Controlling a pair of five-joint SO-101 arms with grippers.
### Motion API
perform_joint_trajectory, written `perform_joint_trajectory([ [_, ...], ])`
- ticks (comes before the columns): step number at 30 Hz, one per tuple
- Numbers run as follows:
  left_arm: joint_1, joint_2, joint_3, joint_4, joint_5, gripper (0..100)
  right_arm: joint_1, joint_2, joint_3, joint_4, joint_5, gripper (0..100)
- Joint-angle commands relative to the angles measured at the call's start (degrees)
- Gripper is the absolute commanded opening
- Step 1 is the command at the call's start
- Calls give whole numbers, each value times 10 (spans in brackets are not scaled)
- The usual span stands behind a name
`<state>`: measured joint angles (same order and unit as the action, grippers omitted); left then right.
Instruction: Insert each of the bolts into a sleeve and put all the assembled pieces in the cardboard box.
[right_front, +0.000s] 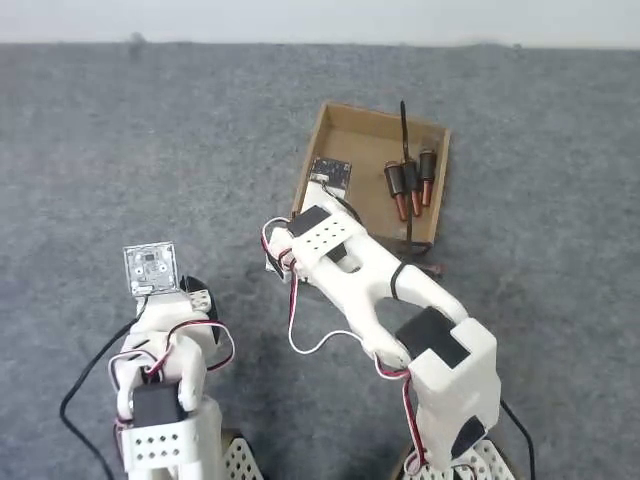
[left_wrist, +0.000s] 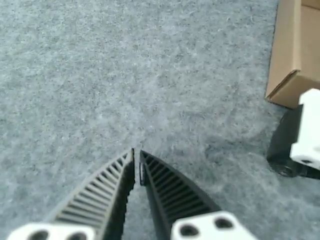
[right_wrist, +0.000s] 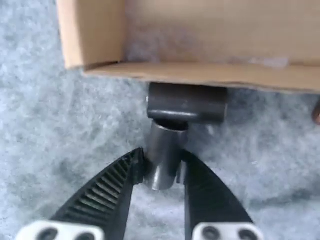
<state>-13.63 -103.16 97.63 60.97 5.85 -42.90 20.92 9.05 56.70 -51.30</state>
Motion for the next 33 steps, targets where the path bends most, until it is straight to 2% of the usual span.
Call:
perform_joint_trajectory([
  [1, -2, -6, -11, 1, -4, 18, -2, -12, -23, -11, -6, 74],
  [7, -2, -6, -11, 1, -4, 18, 1, -12, -23, -3, 1, 69],
  [10, -2, -6, -11, 1, -4, 18, 7, -23, -23, 24, 47, 69],
  [22, -2, -6, -11, 1, -4, 18, 97, -177, -19, 274, 170, 69],
  [33, -1, -6, -11, 1, -4, 18, 239, -192, -5, 410, 389, 69],
])
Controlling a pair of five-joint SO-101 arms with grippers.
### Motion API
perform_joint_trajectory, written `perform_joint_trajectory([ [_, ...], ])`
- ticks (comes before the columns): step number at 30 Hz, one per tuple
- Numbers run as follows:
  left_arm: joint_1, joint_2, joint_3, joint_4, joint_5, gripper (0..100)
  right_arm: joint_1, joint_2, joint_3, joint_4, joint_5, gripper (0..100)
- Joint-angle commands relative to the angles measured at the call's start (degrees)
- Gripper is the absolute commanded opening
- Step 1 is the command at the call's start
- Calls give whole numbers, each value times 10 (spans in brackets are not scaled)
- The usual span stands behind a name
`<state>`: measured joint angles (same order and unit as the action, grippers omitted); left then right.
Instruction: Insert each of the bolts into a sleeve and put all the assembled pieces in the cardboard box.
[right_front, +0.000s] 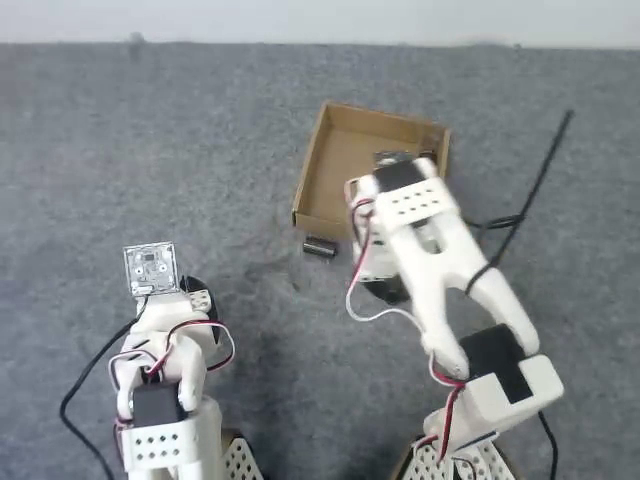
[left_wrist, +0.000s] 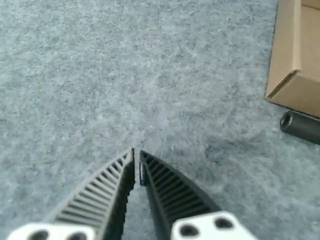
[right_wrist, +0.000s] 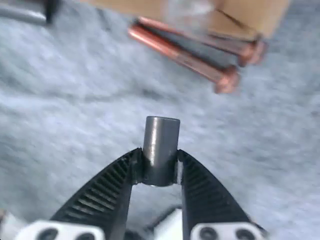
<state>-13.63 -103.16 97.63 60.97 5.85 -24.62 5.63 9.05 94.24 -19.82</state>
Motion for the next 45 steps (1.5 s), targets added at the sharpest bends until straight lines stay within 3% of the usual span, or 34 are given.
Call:
perform_joint_trajectory([
  [1, -1, -6, -11, 1, -4, 18, 72, -44, 9, 35, 81, 69],
  [6, -1, -6, -11, 1, -4, 18, 143, -45, 75, -13, 82, 4],
  [17, -1, -6, -11, 1, -4, 18, 280, -135, 199, -120, 84, 7],
  [25, -1, -6, -11, 3, -4, 18, 425, -223, 317, -332, 90, 9],
  [31, -1, -6, -11, 4, -4, 18, 474, -200, 389, -455, 261, 9],
  [38, -1, -6, -11, 4, -4, 18, 474, -171, 392, -500, 439, 9],
  [45, -1, -6, -11, 4, -4, 18, 478, -171, 382, -499, 475, 25],
])
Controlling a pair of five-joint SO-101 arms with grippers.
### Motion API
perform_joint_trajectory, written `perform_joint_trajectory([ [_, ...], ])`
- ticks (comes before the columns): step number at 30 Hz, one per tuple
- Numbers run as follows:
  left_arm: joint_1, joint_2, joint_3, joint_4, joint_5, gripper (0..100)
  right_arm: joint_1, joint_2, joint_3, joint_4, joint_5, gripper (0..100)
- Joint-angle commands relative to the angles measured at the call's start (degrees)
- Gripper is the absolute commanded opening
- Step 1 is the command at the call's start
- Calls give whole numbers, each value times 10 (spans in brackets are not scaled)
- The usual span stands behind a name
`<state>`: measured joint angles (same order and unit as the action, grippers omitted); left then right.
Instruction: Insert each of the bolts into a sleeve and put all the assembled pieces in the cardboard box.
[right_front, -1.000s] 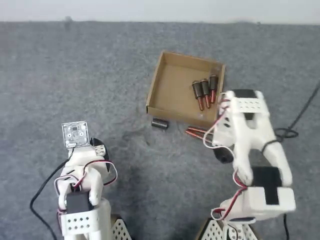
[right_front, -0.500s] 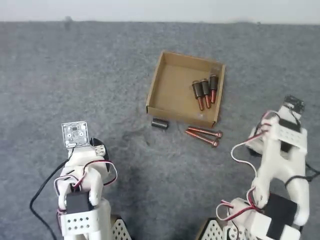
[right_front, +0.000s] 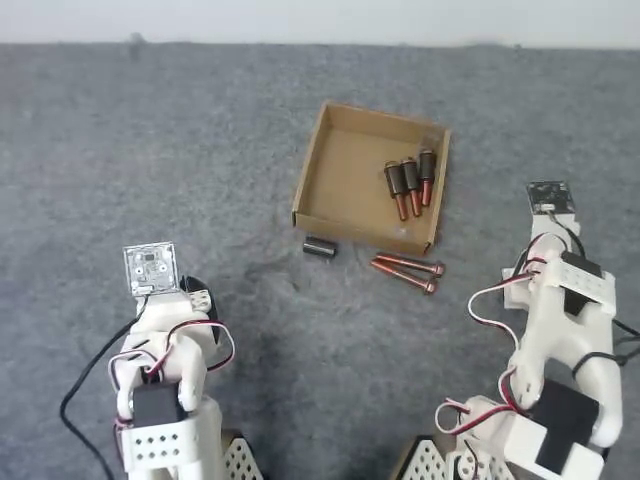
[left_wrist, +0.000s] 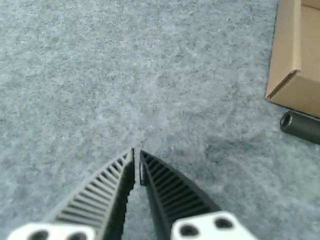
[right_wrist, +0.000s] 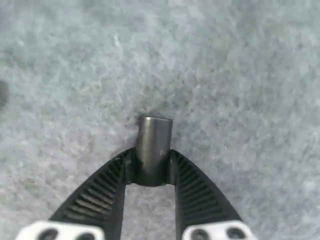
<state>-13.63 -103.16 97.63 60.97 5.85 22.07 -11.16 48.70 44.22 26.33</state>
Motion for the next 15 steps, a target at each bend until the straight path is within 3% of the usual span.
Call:
perform_joint_trajectory([
  [1, -1, -6, -11, 4, -4, 18, 15, -3, -18, 8, 13, 45],
  [5, -1, -6, -11, 4, -4, 18, 23, -3, -20, 18, 16, 117],
  [15, -1, -6, -11, 4, -4, 18, 98, -49, -17, 44, 14, 119],
])
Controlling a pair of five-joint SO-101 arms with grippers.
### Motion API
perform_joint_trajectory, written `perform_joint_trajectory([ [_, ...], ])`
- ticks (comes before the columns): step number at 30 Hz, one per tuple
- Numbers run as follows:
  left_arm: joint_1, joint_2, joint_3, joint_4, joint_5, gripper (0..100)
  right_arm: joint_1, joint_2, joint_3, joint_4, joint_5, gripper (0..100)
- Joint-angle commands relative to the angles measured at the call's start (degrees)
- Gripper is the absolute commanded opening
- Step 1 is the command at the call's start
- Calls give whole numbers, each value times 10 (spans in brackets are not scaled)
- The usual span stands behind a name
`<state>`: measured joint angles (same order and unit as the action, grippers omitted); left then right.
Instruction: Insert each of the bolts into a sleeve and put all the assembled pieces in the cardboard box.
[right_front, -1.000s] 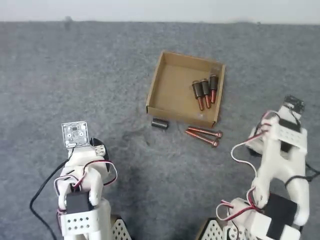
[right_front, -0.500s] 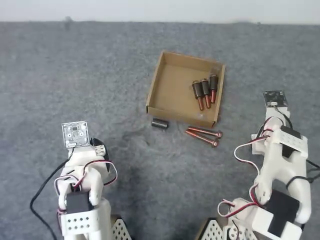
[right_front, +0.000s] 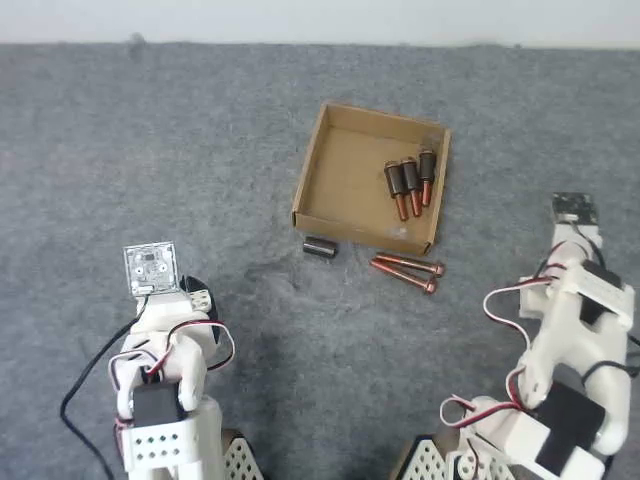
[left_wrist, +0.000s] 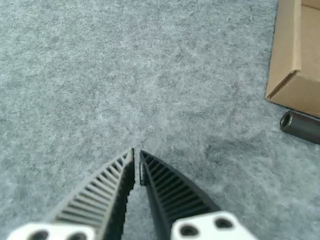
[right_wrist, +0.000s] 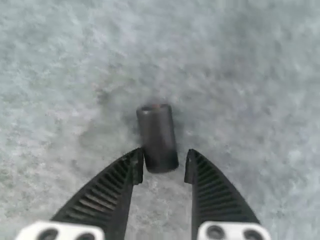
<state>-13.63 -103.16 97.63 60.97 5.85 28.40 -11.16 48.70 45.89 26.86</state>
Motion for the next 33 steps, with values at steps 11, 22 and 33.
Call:
perform_joint_trajectory([
  [11, -1, -5, -11, 4, -4, 18, 37, -141, -15, 58, 12, 122],
  [22, -1, -5, -11, 4, -4, 18, 12, -42, -30, 4, 60, 124],
  [33, -1, -5, -11, 4, -4, 18, -19, 6, -52, -10, 61, 124],
])
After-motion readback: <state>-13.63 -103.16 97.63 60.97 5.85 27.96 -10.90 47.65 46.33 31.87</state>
